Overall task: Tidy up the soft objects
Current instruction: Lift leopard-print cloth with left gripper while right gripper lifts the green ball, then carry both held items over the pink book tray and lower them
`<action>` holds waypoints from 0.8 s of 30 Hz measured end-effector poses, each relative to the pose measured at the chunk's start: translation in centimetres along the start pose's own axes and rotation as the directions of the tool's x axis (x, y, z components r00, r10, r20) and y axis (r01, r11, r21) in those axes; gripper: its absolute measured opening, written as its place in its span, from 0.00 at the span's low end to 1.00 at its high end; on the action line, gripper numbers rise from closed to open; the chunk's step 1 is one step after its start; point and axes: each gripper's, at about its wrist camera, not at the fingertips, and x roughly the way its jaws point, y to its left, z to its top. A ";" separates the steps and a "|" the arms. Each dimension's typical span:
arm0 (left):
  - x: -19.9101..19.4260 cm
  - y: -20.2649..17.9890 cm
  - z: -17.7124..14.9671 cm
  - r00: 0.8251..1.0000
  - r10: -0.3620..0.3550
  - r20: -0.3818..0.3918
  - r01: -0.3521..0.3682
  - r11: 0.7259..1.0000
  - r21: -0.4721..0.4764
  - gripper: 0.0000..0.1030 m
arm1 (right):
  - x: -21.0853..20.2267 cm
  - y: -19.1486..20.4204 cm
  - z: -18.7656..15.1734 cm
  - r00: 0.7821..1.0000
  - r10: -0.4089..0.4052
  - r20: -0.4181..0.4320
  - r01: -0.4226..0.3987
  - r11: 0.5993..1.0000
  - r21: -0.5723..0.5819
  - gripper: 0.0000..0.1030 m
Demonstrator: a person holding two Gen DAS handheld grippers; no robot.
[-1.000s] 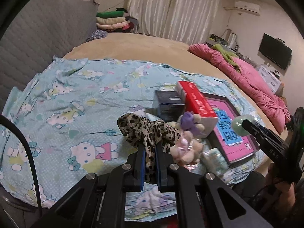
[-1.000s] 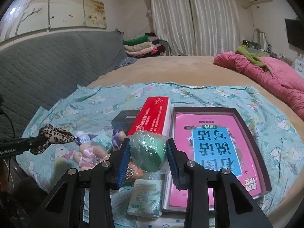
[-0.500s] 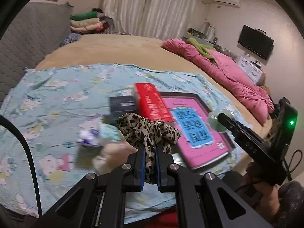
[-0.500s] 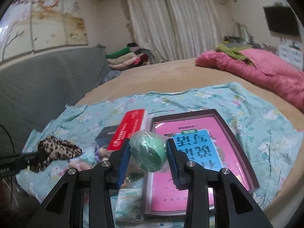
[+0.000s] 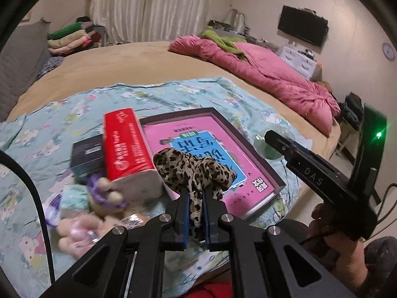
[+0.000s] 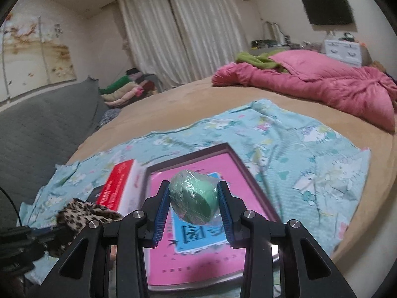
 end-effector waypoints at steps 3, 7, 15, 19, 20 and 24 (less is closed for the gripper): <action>1.7 -0.9 0.2 1.000 -0.009 -0.023 0.009 1.000 0.019 0.09 | 0.2 -1.2 -0.2 1.000 -0.023 -0.002 0.023 1.000 0.015 0.38; 3.8 -1.9 0.4 0.998 -0.015 -0.056 0.018 0.999 0.042 0.09 | 0.6 -2.4 -0.2 0.999 -0.043 -0.011 0.044 0.998 0.033 0.38; 7.9 -2.3 -0.5 0.989 -0.020 -0.144 0.026 0.999 0.041 0.09 | 2.2 -3.1 -1.0 0.994 -0.069 -0.088 0.072 0.997 0.033 0.38; 9.1 -2.3 -0.9 0.986 -0.014 -0.165 0.022 0.999 0.047 0.09 | 3.0 -3.2 -1.6 0.991 -0.069 -0.117 0.073 0.997 0.024 0.38; 9.4 -2.2 -1.1 0.985 -0.015 -0.172 0.023 0.999 0.047 0.09 | 3.2 -3.2 -1.7 0.990 -0.069 -0.125 0.073 0.997 0.021 0.38; 10.4 -2.5 -1.6 0.979 -0.017 -0.201 0.027 0.998 0.051 0.09 | 3.9 -3.3 -2.1 0.983 -0.082 -0.163 0.085 0.996 0.010 0.38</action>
